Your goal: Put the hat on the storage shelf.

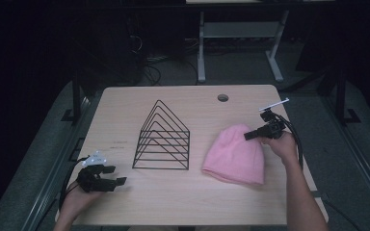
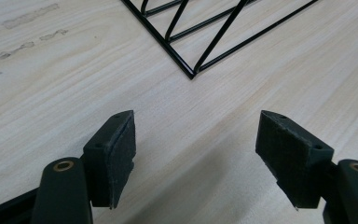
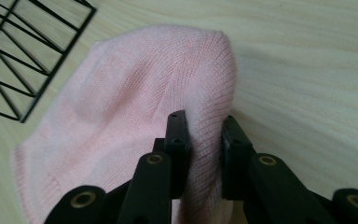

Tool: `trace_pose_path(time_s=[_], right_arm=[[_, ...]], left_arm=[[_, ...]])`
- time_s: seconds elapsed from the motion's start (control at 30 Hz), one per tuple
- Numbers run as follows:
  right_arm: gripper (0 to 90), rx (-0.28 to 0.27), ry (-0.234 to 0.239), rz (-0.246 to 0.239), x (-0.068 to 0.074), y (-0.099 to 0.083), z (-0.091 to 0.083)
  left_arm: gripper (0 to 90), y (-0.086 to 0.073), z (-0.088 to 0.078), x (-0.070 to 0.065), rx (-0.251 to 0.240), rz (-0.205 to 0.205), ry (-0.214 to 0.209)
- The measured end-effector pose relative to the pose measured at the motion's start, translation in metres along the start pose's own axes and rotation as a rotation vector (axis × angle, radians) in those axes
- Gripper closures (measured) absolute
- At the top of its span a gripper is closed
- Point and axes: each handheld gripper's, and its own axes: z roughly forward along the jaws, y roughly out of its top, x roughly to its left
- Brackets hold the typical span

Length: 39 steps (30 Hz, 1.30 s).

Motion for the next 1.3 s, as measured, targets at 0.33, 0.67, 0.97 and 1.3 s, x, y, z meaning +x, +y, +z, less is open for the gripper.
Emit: trace_pose_path(time_s=[0.33, 0.67, 0.97, 1.3], right_arm=[[76.5, -0.052, 0.018, -0.068, 0.019, 0.004, -0.028], [77.9, -0.110, 0.014, -0.150, 0.046, 0.018, -0.071], [78.7, -0.131, -0.005, -0.231, 0.076, 0.035, -0.101], [79.0, -0.183, -0.016, -0.301, 0.106, 0.054, -0.132]], left_arm=[[29.3, 0.011, -0.013, -0.002, 0.002, 0.013, -0.036], [29.3, 0.030, -0.029, -0.009, 0.027, 0.064, -0.076], [29.2, 0.049, -0.045, -0.012, 0.013, 0.084, -0.102], [29.1, 0.081, -0.057, -0.024, 0.013, 0.141, -0.183]])
